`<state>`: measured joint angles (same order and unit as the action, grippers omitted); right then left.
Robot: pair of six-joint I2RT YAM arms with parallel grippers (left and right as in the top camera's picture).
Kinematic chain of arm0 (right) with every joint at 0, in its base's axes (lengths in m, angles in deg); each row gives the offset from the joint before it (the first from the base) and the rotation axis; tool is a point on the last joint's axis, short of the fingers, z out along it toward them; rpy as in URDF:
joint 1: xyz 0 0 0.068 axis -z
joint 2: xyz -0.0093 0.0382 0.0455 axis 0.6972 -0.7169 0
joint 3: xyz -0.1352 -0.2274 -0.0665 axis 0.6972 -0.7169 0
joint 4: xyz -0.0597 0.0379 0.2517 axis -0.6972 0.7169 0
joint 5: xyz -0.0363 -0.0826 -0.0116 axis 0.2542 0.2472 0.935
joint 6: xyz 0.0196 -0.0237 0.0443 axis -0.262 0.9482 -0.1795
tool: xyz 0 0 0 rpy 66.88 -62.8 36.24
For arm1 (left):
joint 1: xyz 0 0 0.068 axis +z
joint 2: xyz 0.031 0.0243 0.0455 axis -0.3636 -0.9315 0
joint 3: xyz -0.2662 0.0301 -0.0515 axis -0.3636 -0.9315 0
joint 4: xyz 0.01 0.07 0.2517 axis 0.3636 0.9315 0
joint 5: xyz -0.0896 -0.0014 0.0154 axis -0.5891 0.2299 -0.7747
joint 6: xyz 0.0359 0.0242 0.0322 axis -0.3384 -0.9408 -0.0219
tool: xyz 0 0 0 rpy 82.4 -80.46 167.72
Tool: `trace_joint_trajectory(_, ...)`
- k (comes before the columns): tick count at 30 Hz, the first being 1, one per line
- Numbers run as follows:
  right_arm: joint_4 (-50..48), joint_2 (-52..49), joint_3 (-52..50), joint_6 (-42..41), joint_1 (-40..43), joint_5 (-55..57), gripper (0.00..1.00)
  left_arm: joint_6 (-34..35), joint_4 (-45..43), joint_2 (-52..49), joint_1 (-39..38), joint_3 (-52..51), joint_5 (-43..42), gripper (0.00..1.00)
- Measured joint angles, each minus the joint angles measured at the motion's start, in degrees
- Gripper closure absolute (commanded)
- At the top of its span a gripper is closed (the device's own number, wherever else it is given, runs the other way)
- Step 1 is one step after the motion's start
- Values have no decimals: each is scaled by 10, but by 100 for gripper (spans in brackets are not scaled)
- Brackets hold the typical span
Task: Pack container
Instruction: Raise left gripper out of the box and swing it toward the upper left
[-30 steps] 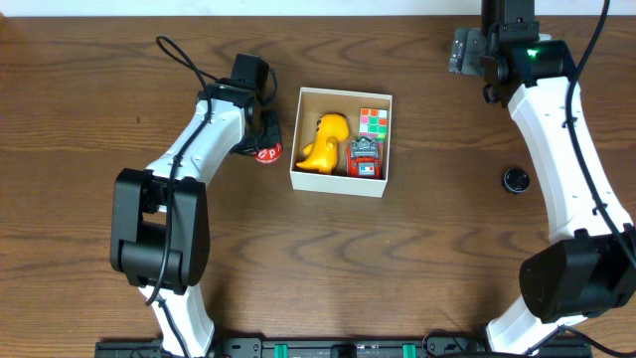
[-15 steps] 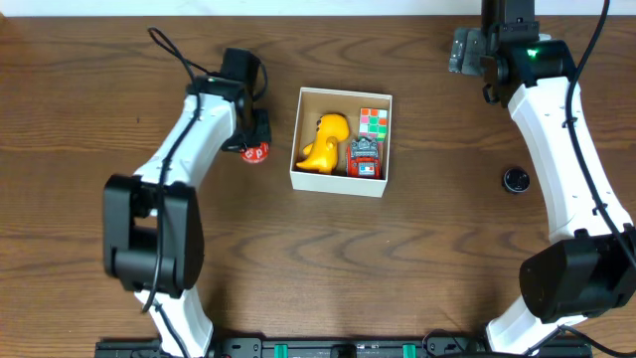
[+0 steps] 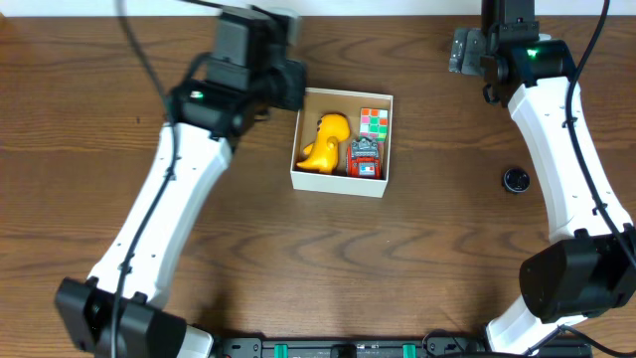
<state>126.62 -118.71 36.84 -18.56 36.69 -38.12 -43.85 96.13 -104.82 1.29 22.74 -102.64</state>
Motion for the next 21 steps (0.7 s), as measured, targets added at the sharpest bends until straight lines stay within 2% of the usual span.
trace_joint_trajectory(6,0,0,0,0,0,0,1,-72,-3,-42,-56,-1,-10,94)
trace_joint_trajectory(10,0,0,0,0,0,0,1,-87,-1,-52,-60,-2,48,92)
trace_joint_trajectory(12,0,0,0,0,0,0,1,-91,-2,-52,-50,-2,94,54)
trace_joint_trajectory(14,0,0,0,0,0,0,1,-85,-1,-52,-38,-2,125,53)
trace_joint_trajectory(15,0,0,0,0,0,0,1,-79,0,-52,-30,-2,138,49)
trace_joint_trajectory(17,0,0,0,0,0,0,1,-68,3,-52,-11,-2,156,33)
trace_joint_trajectory(21,0,0,0,0,0,0,1,-32,11,-52,30,-2,177,25)
